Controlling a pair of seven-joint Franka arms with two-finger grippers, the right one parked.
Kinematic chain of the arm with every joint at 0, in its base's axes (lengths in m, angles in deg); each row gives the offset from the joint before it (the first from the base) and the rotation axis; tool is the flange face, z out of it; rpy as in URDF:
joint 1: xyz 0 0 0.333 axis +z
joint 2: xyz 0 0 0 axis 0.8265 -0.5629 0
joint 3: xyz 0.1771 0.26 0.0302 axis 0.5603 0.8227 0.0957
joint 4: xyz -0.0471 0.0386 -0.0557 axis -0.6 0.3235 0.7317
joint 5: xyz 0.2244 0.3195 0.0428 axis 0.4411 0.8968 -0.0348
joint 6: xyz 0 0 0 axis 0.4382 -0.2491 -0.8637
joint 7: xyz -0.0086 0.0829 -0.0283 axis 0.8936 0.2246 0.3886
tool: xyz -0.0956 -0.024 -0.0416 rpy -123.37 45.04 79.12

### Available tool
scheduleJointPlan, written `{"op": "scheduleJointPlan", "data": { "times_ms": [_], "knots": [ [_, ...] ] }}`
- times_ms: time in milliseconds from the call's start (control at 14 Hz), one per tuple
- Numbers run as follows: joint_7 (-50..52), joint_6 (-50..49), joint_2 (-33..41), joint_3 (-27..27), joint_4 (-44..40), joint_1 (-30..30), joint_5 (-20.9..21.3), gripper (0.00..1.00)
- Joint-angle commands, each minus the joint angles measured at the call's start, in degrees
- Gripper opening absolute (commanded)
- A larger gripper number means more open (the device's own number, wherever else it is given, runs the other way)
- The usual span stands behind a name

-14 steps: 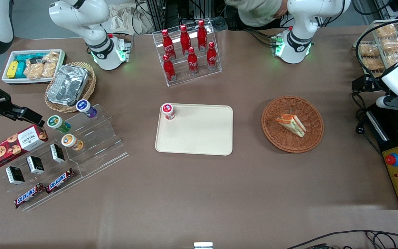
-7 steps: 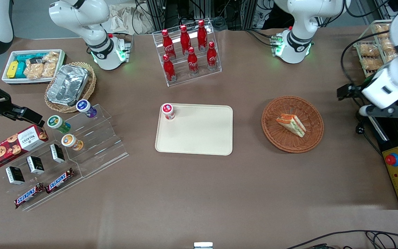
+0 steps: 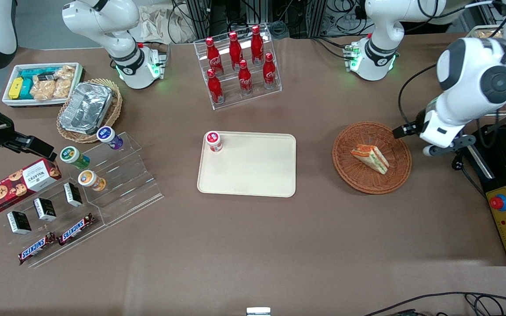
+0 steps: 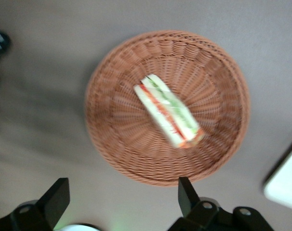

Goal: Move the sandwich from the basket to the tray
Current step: 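Lower the open left gripper onto the wrapped sandwich and close it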

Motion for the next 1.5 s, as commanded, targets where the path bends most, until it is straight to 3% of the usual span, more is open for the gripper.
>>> {"op": "scheduleJointPlan", "data": {
  "times_ms": [0,286,429,571,929,1143,1429],
  "knots": [
    [13.5,5.7,-4.7,-1.1,-0.4,-0.5,-3.9,1.00],
    [23.9,10.8,-9.4,-2.8,0.6,-2.6,-3.1,1.00],
    [27.1,17.0,-9.8,-2.8,5.2,-3.1,-0.8,1.00],
    [27.8,23.1,-9.1,-2.8,10.9,-3.1,1.0,1.00],
    [28.0,27.2,-10.8,-2.8,12.1,-3.2,1.6,0.98],
    [28.4,27.9,-11.2,-2.8,12.1,-3.4,1.6,0.78],
    [30.2,28.3,-11.8,-2.7,11.7,-3.9,1.7,0.05]
  ]
}}
